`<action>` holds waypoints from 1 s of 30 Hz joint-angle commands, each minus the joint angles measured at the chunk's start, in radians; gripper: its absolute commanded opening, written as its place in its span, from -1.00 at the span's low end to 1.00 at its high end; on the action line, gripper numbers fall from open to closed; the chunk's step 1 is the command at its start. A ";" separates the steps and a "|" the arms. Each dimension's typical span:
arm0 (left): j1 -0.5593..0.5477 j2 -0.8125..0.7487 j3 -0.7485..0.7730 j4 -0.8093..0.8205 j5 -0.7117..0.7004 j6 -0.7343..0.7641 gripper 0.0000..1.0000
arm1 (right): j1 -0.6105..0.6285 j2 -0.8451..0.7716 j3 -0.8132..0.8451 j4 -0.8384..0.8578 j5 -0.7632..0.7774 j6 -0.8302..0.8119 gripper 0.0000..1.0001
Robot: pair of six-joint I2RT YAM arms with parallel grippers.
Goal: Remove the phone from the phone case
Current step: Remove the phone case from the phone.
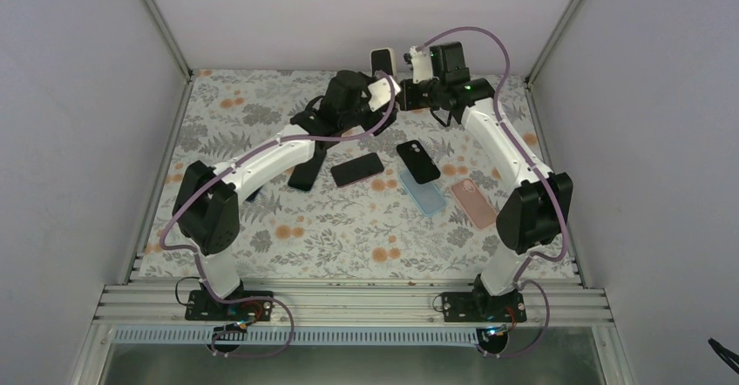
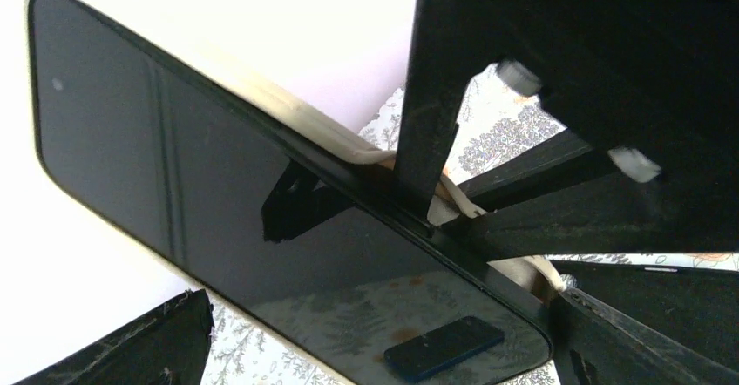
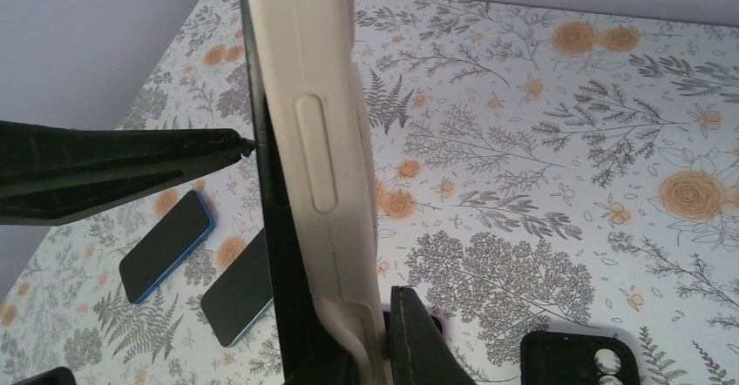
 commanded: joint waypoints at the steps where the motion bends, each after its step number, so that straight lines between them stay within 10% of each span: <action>1: 0.006 0.028 0.039 -0.013 -0.097 -0.054 0.88 | -0.002 -0.073 -0.006 0.084 -0.022 0.012 -0.93; 11: 0.019 -0.017 -0.019 0.189 -0.416 -0.068 0.72 | -0.002 -0.078 -0.047 0.074 -0.029 -0.006 -0.93; 17: 0.010 -0.089 -0.328 0.967 -0.645 0.324 0.87 | -0.001 -0.062 -0.081 -0.018 -0.176 -0.049 -0.93; 22: -0.015 -0.033 -0.387 1.291 -0.632 0.509 0.74 | 0.000 0.003 -0.068 -0.130 -0.258 -0.108 -0.93; 30: -0.027 0.073 -0.313 1.301 -0.674 0.520 0.25 | 0.004 0.013 -0.083 -0.175 -0.322 -0.134 -0.93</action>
